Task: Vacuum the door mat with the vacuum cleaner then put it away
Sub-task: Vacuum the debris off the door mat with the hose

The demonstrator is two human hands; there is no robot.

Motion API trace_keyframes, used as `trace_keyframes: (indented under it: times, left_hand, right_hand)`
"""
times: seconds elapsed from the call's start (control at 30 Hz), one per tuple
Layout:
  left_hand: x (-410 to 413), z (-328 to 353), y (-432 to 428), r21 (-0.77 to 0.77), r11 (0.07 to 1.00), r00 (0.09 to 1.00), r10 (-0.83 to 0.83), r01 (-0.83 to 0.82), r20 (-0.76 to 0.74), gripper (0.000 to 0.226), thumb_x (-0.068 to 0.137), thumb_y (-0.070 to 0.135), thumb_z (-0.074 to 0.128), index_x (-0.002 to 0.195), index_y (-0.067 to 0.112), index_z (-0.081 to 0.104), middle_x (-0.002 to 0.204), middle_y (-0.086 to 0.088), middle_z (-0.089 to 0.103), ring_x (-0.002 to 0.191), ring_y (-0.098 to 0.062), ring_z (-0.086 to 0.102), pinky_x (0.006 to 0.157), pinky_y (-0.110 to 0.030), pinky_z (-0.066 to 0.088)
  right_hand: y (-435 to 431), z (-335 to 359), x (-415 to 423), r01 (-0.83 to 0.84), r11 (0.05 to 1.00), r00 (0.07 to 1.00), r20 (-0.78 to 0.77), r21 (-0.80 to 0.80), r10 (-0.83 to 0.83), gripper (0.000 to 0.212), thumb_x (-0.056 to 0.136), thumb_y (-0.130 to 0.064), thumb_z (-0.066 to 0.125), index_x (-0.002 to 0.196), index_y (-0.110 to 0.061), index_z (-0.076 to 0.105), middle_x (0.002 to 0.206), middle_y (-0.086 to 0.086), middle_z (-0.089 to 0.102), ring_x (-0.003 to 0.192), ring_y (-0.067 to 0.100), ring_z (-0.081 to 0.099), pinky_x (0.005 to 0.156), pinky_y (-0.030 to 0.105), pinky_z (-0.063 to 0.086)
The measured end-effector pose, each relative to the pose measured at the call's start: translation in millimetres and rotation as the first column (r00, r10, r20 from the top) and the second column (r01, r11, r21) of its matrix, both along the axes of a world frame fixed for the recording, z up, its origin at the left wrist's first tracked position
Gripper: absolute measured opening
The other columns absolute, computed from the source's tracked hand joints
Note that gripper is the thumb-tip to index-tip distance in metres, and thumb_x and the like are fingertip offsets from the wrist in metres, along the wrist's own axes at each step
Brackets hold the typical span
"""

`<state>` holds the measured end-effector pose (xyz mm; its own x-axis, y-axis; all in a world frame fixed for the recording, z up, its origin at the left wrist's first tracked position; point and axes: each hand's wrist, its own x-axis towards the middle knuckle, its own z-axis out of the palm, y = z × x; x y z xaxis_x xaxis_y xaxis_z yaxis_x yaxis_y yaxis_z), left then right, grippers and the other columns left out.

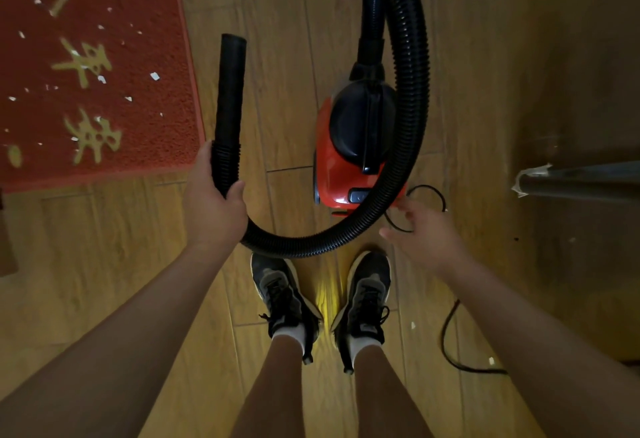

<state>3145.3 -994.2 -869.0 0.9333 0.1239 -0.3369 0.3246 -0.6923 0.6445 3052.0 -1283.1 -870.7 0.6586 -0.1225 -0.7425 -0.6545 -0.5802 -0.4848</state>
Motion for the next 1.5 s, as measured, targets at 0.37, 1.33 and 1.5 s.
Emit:
trace_keyframes:
  times: [0.37,1.33,1.5]
  left_hand:
    - [-15.9,-21.3,10.9,-0.012,1.000,0.999,0.016,-0.016,-0.035,0.069,0.094,0.008,0.067,0.154,0.020,0.036,0.142,0.003,0.054,0.131,-0.012,0.051,0.113,-0.044,0.043]
    - [-50.6,-24.5,-42.6,-0.166,0.985,0.991,0.028,-0.050,-0.129,0.068,0.094,0.015,0.070,0.151,0.031,0.036,0.135,0.009,0.059,0.123,-0.015,0.060,0.104,-0.046,0.051]
    - [-56.6,-32.4,-52.5,-0.220,0.974,0.992,0.022,-0.049,-0.128,0.067,0.094,0.016,0.070,0.151,0.031,0.038,0.135,0.011,0.058,0.125,-0.012,0.058,0.105,-0.045,0.051]
  right_hand:
    - [10.3,-23.8,4.4,0.018,0.990,0.994,-0.100,-0.142,-0.033,0.055,0.094,-0.035,0.067,0.141,-0.009,0.053,0.137,0.006,0.061,0.126,0.025,0.057,0.095,0.030,0.043]
    - [38.5,-29.0,24.4,0.064,0.995,0.996,0.074,-0.081,-0.058,0.053,0.084,-0.039,0.076,0.130,-0.022,0.056,0.124,-0.006,0.065,0.115,0.015,0.061,0.096,0.029,0.048]
    - [29.6,-51.3,27.1,0.087,0.990,0.993,0.092,-0.107,-0.077,0.049,0.081,-0.037,0.078,0.122,-0.022,0.058,0.118,-0.003,0.066,0.109,0.017,0.063,0.095,0.035,0.053]
